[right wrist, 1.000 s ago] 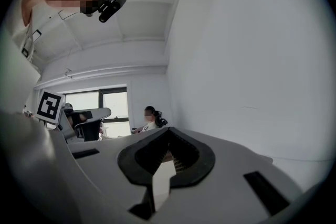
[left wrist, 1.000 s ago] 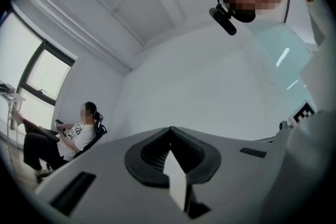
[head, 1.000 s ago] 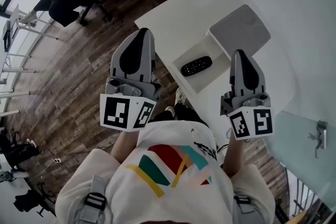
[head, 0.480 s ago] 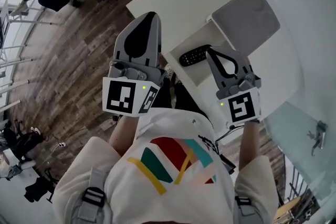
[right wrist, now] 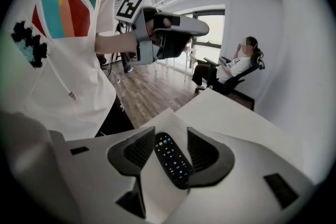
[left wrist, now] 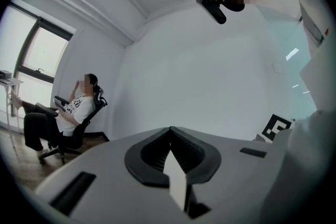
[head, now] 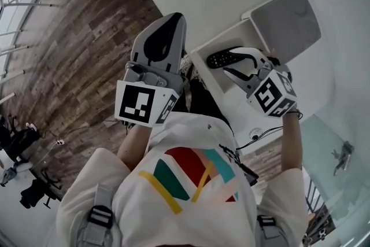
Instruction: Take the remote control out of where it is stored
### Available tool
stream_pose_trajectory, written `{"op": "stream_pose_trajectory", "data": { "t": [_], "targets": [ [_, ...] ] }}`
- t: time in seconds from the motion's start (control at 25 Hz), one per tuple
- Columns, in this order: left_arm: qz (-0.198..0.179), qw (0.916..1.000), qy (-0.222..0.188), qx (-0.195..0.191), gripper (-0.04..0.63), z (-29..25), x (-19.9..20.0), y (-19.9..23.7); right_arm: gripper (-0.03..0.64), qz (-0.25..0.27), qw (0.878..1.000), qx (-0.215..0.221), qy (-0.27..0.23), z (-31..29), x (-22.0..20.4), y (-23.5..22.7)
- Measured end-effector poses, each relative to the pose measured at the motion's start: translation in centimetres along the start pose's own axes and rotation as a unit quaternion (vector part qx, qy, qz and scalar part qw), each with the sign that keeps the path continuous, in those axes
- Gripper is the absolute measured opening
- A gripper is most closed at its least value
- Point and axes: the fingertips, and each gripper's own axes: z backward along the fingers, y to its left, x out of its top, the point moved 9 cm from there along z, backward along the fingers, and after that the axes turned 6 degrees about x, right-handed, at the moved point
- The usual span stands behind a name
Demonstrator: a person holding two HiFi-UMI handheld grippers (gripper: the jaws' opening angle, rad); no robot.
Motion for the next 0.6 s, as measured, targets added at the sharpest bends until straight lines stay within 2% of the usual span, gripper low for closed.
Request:
{"op": "stream_pose_trajectory", "data": {
  "t": [0.04,0.12,0.24,0.36,0.6],
  "targets": [
    [0.003,1.0000,0.003,0.002,0.008,0.1,-0.2,0.4,0.206,-0.002,1.000,0.013,0.014,-0.7,-0.3,-0.2],
    [0.009,0.9999,0.008,0.005,0.006,0.4,-0.4,1.4,0.301,-0.002,0.998,0.043,0.050,-2.0,-0.6,-0.3],
    [0.014,0.9998,0.014,0.008,0.008,1.0,-0.4,2.6,0.310,0.031,0.988,0.087,0.121,-4.2,-1.1,-0.3],
    [0.022,0.9994,0.023,0.013,0.008,0.4,-0.6,3.2,0.310,0.087,0.972,0.112,0.188,-5.7,-2.0,-1.2],
    [0.028,0.9991,0.030,0.012,0.008,0.5,-2.3,3.2,0.310,0.154,0.944,0.133,0.259,-8.0,-3.2,-1.0]
  ]
}}
